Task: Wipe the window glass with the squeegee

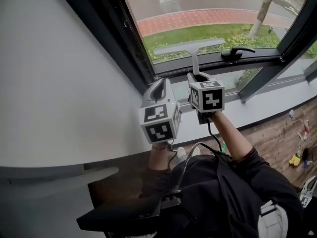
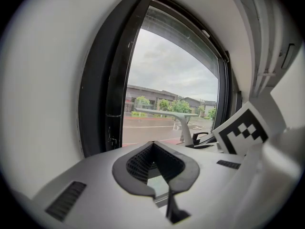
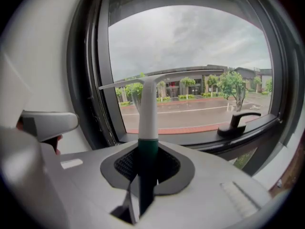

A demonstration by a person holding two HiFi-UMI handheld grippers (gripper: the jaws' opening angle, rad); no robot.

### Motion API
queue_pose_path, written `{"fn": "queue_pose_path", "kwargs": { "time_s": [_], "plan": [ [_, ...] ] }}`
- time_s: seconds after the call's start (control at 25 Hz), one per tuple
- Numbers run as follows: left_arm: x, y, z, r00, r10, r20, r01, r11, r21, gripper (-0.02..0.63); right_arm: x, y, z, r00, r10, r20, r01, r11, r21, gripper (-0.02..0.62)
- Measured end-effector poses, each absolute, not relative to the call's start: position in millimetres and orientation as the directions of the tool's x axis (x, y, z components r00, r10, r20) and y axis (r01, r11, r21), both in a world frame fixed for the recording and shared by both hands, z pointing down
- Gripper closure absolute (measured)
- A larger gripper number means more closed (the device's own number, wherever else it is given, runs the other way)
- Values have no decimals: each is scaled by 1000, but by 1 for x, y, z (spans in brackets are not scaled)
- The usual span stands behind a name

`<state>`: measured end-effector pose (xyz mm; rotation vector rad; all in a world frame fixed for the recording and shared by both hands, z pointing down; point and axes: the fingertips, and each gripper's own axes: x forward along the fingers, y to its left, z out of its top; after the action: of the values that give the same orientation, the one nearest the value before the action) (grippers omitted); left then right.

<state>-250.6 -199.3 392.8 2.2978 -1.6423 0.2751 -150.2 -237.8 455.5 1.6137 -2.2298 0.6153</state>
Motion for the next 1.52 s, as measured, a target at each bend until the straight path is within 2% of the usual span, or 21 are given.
{"fn": "queue_pose_path", "kwargs": {
  "time_s": [0.32, 0.48, 0.64, 1.52],
  "plan": [
    [-242, -196, 311, 335, -935, 119, -942, -328, 72, 606, -145, -211, 330, -330, -919, 216, -943, 308, -130, 543],
    [-238, -186, 266, 330, -944, 7, -944, -330, 5, 606, -150, -195, 278, -348, -934, 87, -936, 340, -94, 543],
    [-241, -172, 243, 304, -951, -50, -952, -302, -39, 606, -160, -180, 248, -363, -932, 10, -931, 362, -53, 543],
    [-256, -162, 245, 238, -969, -65, -971, -235, -43, 606, -181, -177, 249, -439, -898, 6, -898, 439, -32, 543]
  ]
}}
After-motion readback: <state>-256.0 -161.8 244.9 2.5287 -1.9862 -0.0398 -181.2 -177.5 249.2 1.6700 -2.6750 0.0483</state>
